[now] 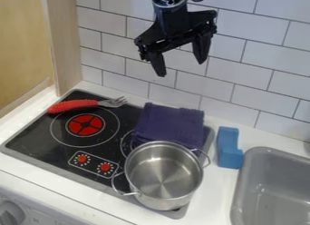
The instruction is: Put the silver pot below the red fork
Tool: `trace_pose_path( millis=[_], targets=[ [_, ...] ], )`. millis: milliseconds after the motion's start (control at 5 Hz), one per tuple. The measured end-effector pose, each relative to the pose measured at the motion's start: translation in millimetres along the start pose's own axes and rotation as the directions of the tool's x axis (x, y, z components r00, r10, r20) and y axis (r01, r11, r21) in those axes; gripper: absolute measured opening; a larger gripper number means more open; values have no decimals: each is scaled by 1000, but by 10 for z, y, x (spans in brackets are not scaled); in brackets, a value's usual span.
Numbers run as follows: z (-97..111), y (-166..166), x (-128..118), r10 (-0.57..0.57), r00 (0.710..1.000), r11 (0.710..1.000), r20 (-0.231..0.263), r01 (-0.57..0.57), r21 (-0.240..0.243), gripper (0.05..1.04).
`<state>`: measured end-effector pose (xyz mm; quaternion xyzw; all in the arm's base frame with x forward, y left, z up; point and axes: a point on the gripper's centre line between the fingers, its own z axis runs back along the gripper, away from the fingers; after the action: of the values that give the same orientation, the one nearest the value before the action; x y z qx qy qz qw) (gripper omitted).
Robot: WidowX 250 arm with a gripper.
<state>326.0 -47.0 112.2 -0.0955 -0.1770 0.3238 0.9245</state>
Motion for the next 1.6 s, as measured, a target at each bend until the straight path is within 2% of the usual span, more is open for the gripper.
trace_pose_path(
  millis=[200,400,600,800,1000,1200,1400,1600],
  targets=[
    [-107,117,-122,-1,999,999,-41,3,38,998],
    [-160,297,-350,-47,995,997,-93,52,55,998],
    [5,324,-406,-120,988,992,-98,123,27,998],
    [83,544,-604,-205,966,974,-160,217,64,998],
    [77,764,-792,-298,930,944,-216,320,78,998],
    [26,908,-834,-340,909,929,-243,365,65,998],
    [-12,942,-794,-343,915,927,-212,367,85,998],
    [-57,930,-777,-334,926,934,-177,350,72,998]
  ],
)
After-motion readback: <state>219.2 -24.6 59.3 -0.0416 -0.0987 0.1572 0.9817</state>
